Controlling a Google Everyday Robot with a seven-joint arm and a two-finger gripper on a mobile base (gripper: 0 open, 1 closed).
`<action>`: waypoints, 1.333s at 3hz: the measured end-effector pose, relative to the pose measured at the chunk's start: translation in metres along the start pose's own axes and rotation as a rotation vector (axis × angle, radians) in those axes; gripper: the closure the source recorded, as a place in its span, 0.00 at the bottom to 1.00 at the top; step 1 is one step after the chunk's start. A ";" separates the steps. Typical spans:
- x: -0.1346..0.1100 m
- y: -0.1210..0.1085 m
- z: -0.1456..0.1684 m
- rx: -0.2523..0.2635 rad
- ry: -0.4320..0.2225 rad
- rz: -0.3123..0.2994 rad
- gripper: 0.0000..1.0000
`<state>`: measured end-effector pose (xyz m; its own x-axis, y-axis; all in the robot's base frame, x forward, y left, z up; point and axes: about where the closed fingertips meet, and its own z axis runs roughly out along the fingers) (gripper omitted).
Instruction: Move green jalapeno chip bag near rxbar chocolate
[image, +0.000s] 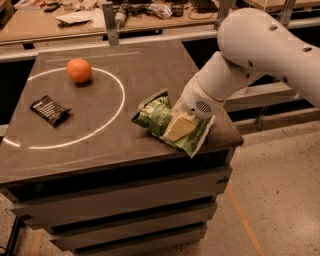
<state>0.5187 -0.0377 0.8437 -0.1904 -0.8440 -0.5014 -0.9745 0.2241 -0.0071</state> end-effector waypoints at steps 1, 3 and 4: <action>-0.030 -0.008 -0.013 0.017 -0.043 -0.053 1.00; -0.105 -0.023 -0.037 0.060 -0.121 -0.176 1.00; -0.134 -0.024 -0.021 0.057 -0.128 -0.209 1.00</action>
Offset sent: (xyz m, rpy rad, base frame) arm 0.0487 0.0688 0.1088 0.1246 -0.2124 0.1312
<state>0.5652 0.0598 0.9291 0.0346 -0.8069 -0.5896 -0.9821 0.0817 -0.1694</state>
